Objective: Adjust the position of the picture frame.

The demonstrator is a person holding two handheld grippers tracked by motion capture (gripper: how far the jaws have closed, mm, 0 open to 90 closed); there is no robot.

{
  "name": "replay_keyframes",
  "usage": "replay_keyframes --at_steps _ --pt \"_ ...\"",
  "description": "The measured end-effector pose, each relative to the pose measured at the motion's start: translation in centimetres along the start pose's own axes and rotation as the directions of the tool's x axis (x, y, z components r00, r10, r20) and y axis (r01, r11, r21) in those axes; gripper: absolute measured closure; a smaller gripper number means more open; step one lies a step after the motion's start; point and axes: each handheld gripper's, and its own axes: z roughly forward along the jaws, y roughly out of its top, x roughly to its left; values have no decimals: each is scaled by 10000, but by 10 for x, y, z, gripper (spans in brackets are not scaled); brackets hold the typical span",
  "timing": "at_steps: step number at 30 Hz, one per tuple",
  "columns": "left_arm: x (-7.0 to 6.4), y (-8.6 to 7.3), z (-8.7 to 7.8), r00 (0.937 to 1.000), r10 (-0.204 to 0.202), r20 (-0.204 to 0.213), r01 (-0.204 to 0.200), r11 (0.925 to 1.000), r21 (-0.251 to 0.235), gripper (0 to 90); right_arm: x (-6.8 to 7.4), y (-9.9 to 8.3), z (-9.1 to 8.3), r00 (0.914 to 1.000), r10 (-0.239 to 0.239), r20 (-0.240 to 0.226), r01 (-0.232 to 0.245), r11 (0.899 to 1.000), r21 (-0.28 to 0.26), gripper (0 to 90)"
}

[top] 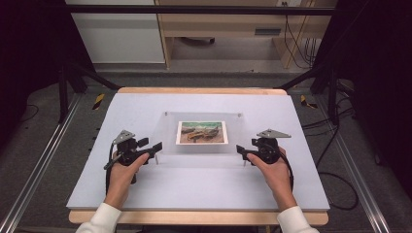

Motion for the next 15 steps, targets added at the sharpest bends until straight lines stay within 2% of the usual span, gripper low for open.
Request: replay_keyframes --at_steps 2,3,6,8,15 --pt "-1 -1 2 9999 25 99 -26 9999 110 268 -3 0 2 9996 242 -130 -242 9997 -19 266" --pt "-3 -1 4 9998 -11 192 9 9999 100 268 -4 -1 5 9978 535 -403 -536 9986 -1 263" --pt "-5 -2 6 9989 -172 430 166 9998 140 267 -3 -2 6 9959 688 -593 -688 9976 27 260" --pt "-6 -3 8 9970 -510 575 499 9985 209 257 -2 -2 7 9947 786 -659 -786 9969 17 250" --pt "-1 -4 11 9901 -1157 798 1134 9930 331 245 -5 -4 9 9891 1243 -784 -1246 9922 19 245"
